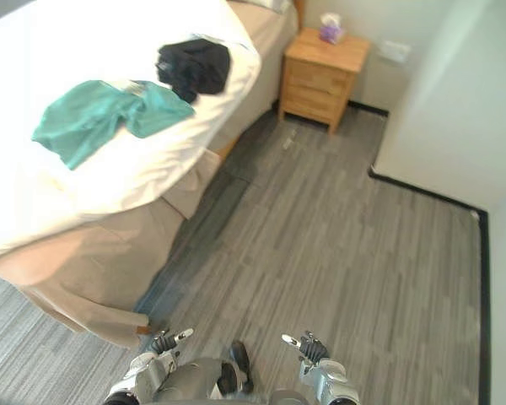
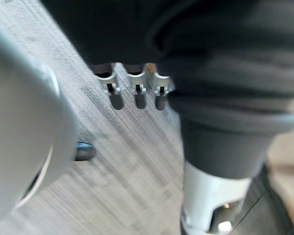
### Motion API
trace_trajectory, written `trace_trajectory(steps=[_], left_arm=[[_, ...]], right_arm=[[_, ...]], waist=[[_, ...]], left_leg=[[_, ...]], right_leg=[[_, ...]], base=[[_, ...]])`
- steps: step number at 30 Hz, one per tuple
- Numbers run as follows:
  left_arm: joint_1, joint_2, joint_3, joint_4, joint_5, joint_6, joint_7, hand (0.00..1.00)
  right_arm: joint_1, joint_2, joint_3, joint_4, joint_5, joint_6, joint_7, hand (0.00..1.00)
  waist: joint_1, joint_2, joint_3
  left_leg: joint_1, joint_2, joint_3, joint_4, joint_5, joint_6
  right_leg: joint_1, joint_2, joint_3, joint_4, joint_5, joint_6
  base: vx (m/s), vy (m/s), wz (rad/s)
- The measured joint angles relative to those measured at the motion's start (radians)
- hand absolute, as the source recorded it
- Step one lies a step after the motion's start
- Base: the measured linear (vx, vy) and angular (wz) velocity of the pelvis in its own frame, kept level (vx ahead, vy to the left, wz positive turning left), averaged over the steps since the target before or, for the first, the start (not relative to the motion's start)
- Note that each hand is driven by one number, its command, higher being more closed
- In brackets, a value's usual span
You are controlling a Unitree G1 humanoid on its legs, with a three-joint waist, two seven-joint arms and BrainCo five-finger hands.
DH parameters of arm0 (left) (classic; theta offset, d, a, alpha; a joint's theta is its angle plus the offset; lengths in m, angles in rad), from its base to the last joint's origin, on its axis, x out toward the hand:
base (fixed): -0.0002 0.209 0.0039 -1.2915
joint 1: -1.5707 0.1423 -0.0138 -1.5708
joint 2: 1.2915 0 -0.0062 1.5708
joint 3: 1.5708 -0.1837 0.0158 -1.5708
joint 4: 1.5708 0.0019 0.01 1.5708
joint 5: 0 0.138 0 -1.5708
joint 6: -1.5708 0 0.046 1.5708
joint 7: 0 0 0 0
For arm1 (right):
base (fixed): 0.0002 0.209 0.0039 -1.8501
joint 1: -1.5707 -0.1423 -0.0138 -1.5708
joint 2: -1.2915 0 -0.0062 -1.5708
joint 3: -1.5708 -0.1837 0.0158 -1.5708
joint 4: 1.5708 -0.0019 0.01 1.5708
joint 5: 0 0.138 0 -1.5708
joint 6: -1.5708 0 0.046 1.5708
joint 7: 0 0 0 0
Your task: Tidy the bed and pick cloth on bed and put in laundry
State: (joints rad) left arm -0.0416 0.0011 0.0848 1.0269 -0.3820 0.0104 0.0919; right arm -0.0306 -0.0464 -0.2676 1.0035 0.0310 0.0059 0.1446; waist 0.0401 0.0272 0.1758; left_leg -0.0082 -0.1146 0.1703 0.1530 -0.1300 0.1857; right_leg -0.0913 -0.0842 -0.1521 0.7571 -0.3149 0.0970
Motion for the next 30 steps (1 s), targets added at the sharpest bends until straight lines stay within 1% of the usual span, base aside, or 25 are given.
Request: trace_trajectory(steps=[1, 2, 3, 4, 5, 6, 7, 8, 9, 10, 11, 12, 13, 14, 15, 16, 18, 19, 20, 21, 22, 24, 25, 27, 30], left_arm=[[-0.008, -0.01, 0.003, 0.001, 0.001, -0.005, 0.001, 0.0], [-0.014, -0.015, 0.006, 0.001, 0.001, -0.007, 0.001, 0.0], [-0.014, -0.029, 0.023, 0.018, 0.002, -0.019, 0.001, 0.0], [-0.003, -0.04, 0.061, 0.025, 0.004, -0.019, 0.002, 0.0], [0.0, -0.042, 0.08, 0.024, 0.008, -0.02, 0.001, 0.0], [0.009, -0.04, 0.123, 0.019, 0.024, -0.026, 0.001, 0.0], [0.026, -0.031, 0.153, 0.013, 0.032, -0.038, 0.001, 0.0], [0.034, -0.026, 0.162, 0.011, 0.038, -0.041, 0.001, 0.0], [0.037, -0.02, 0.171, 0.009, 0.056, -0.042, 0.0, 0.0], [0.036, -0.043, 0.176, 0.007, 0.056, -0.036, -0.003, 0.0], [0.035, -0.05, 0.182, 0.006, 0.056, -0.035, -0.005, 0.0], [0.033, -0.072, 0.193, -0.007, 0.048, -0.032, -0.005, 0.0], [0.036, -0.075, 0.184, -0.012, 0.045, -0.02, -0.006, 0.0], [0.038, -0.075, 0.184, -0.015, 0.044, -0.019, -0.006, 0.0], [0.044, -0.073, 0.18, -0.024, 0.044, -0.019, -0.005, 0.0], [0.053, -0.066, 0.159, -0.025, 0.057, -0.021, -0.003, 0.0], [0.054, -0.063, 0.148, -0.024, 0.087, -0.024, -0.001, 0.0], [0.052, -0.059, 0.149, -0.022, 0.1, -0.028, 0.001, 0.0], [0.054, -0.053, 0.144, -0.022, 0.1, -0.031, 0.001, 0.0], [0.059, -0.042, 0.139, -0.02, 0.102, -0.037, 0.002, 0.0], [0.06, -0.013, 0.122, -0.011, 0.137, -0.037, 0.002, 0.0], [0.06, -0.005, 0.113, -0.01, 0.179, -0.035, 0.001, 0.0], [0.059, -0.008, 0.112, -0.01, 0.22, -0.035, 0.001, 0.0], [0.058, -0.013, 0.111, -0.01, 0.249, -0.034, 0.001, 0.0], [0.055, -0.021, 0.094, -0.012, 0.296, -0.035, -0.001, 0.0]], right_arm=[[0.02, 0.002, 0.001, -0.016, 0.003, -0.002, -0.001, 0.0], [0.029, 0.002, 0.001, -0.019, 0.003, -0.002, -0.002, 0.0], [0.038, 0.008, 0.003, -0.028, 0.002, -0.003, -0.003, 0.0], [0.037, 0.009, 0.027, -0.024, 0.002, -0.009, -0.006, 0.0], [0.041, 0.01, 0.039, -0.022, 0.002, -0.011, -0.007, 0.0], [0.046, 0.014, 0.078, -0.017, 0.002, -0.015, -0.013, 0.0], [0.042, 0.027, 0.118, -0.006, 0.004, -0.015, -0.017, 0.0], [0.04, 0.036, 0.129, -0.002, 0.006, -0.014, -0.019, 0.0], [0.03, 0.056, 0.156, 0.005, 0.031, -0.013, -0.021, 0.0], [0.006, 0.053, 0.156, 0.013, 0.041, -0.013, -0.02, 0.0], [-0.004, 0.053, 0.156, 0.011, 0.043, -0.014, -0.02, 0.0], [-0.019, 0.045, 0.158, -0.003, 0.043, -0.014, -0.019, 0.0], [-0.019, 0.043, 0.159, -0.008, 0.045, -0.013, -0.02, 0.0], [-0.017, 0.043, 0.159, -0.007, 0.046, -0.012, -0.021, 0.0], [-0.013, 0.043, 0.161, -0.004, 0.052, -0.011, -0.022, 0.0], [-0.01, 0.041, 0.165, -0.002, 0.066, -0.011, -0.023, 0.0], [-0.009, 0.026, 0.162, 0.005, 0.075, -0.006, -0.028, 0.0], [-0.01, 0.02, 0.152, 0.019, 0.076, 0.003, -0.033, 0.0], [-0.002, 0.021, 0.149, 0.027, 0.076, 0.011, -0.033, 0.0], [0.007, 0.021, 0.142, 0.039, 0.076, 0.016, -0.033, 0.0], [0.006, 0.029, 0.129, 0.038, 0.076, 0.021, -0.029, 0.0], [0.016, 0.032, 0.12, 0.037, 0.076, 0.024, -0.026, 0.0], [0.026, 0.032, 0.112, 0.035, 0.076, 0.023, -0.022, 0.0], [0.026, 0.032, 0.111, 0.031, 0.076, 0.023, -0.02, 0.0], [0.026, 0.03, 0.098, 0.023, 0.075, 0.023, -0.02, 0.0]], waist=[[-0.01, 0.007, -0.005], [-0.011, 0.01, -0.007], [-0.018, 0.017, -0.014], [-0.028, 0.008, -0.018], [-0.029, 0.007, -0.019], [-0.021, -0.011, -0.028], [-0.019, -0.041, -0.046], [-0.018, -0.057, -0.051], [-0.018, -0.084, -0.065], [-0.009, -0.029, -0.066], [-0.007, -0.018, -0.064], [-0.011, 0.011, -0.05], [-0.01, 0.028, -0.046], [-0.01, 0.03, -0.047], [-0.005, 0.029, -0.047], [-0.005, 0.027, -0.046], [-0.015, 0.027, -0.046], [-0.024, 0.023, -0.041], [-0.023, 0.014, -0.048], [-0.02, -0.001, -0.053], [-0.019, -0.013, -0.052], [-0.018, -0.026, -0.058], [-0.018, -0.018, -0.053], [-0.019, -0.019, -0.054], [-0.014, 0.001, -0.044]], left_leg=[[0.022, -0.001, -0.092, -0.007, -0.019, -0.021], [0.029, -0.001, -0.124, -0.007, -0.024, -0.024], [0.047, -0.001, -0.227, 0.0, -0.038, -0.033], [0.063, 0.0, -0.301, 0.014, -0.051, -0.047], [0.069, 0.0, -0.33, 0.024, -0.061, -0.053], [0.091, -0.001, -0.4, 0.061, -0.09, -0.079], [0.092, -0.006, -0.412, 0.103, -0.121, -0.121], [0.089, -0.009, -0.396, 0.12, -0.131, -0.137], [0.077, 0.007, -0.323, 0.172, -0.179, -0.172], [0.055, 0.074, -0.248, 0.213, -0.203, -0.195], [0.043, 0.087, -0.221, 0.229, -0.204, -0.2], [0.015, 0.128, -0.139, 0.278, -0.204, -0.207], [-0.012, 0.161, -0.067, 0.334, -0.202, -0.223], [-0.016, 0.174, -0.035, 0.352, -0.201, -0.227], [-0.015, 0.205, 0.027, 0.366, -0.204, -0.222], [-0.01, 0.245, 0.087, 0.342, -0.204, -0.222], [-0.007, 0.281, 0.116, 0.235, -0.17, -0.229], [-0.005, 0.286, 0.121, 0.163, -0.113, -0.248], [0.01, 0.263, 0.121, 0.117, -0.091, -0.243], [0.02, 0.247, 0.123, 0.081, -0.072, -0.238], [0.027, 0.225, 0.123, 0.04, -0.049, -0.232], [0.027, 0.218, 0.123, 0.036, -0.044, -0.229], [0.028, 0.216, 0.124, 0.042, -0.043, -0.228], [0.031, 0.216, 0.124, 0.045, -0.043, -0.228], [0.052, 0.231, 0.146, 0.041, -0.049, -0.236]], right_leg=[[-0.057, 0.0, 0.03, -0.101, 0.003, 0.004], [-0.077, 0.001, 0.049, -0.136, 0.007, 0.01], [-0.122, 0.005, 0.134, -0.237, 0.04, 0.012], [-0.14, 0.008, 0.198, -0.315, 0.082, 0.015], [-0.146, 0.008, 0.217, -0.341, 0.099, 0.013], [-0.145, 0.015, 0.243, -0.396, 0.156, -0.001], [-0.134, 0.012, 0.245, -0.445, 0.222, -0.025], [-0.123, 0.005, 0.243, -0.468, 0.264, -0.026], [-0.085, -0.024, 0.178, -0.493, 0.288, -0.024], [-0.064, 0.001, 0.114, -0.498, 0.282, -0.048], [-0.053, 0.001, 0.091, -0.507, 0.275, -0.055], [-0.01, 0.004, 0.028, -0.535, 0.256, -0.068], [0.035, 0.001, -0.026, -0.556, 0.245, -0.08], [0.05, 0.0, -0.04, -0.565, 0.242, -0.081], [0.076, -0.005, -0.071, -0.58, 0.237, -0.088], [0.101, -0.012, -0.105, -0.589, 0.233, -0.087], [0.1, -0.022, -0.132, -0.589, 0.227, -0.077], [0.096, -0.03, -0.138, -0.584, 0.225, -0.064], [0.101, -0.041, -0.134, -0.593, 0.231, -0.054], [0.101, -0.049, -0.133, -0.608, 0.239, -0.045], [0.104, -0.057, -0.132, -0.637, 0.255, -0.037], [0.109, -0.056, -0.132, -0.655, 0.264, -0.032], [0.12, -0.056, -0.132, -0.667, 0.269, -0.03], [0.128, -0.055, -0.132, -0.675, 0.27, -0.031], [0.135, -0.044, -0.11, -0.68, 0.272, -0.035]], base=[[0.29, -0.081, 1.55], [0.44, -0.148, 2.17], [0.38, -0.176, 2.1], [0.31, -0.151, 2.14], [0.38, -0.272, 2.01], [0.4, -0.346, 1.85], [0.4, -0.346, 1.8], [0.4, -0.395, 1.81], [0.35, -0.355, 1.61], [0.39, -0.405, 1.57], [0.25, -0.278, 1.3], [0.17, -0.241, 1.46], [0.15, -0.223, 1.38], [0.1, -0.179, 1.06], [0.05, -0.145, 0.75], [0.03, -0.134, 0.75], [0.01, -0.019, 0.57], [0.03, 0.082, 0.39], [0.03, 0.089, 0.26], [0.03, 0.092, 0.11], [0.02, 0.065, 0.06], [0.04, 0.041, 0.04], [0.05, 0.019, 0.03], [0.02, 0.008, 0.01], [0.01, -0.022, -0.22]])
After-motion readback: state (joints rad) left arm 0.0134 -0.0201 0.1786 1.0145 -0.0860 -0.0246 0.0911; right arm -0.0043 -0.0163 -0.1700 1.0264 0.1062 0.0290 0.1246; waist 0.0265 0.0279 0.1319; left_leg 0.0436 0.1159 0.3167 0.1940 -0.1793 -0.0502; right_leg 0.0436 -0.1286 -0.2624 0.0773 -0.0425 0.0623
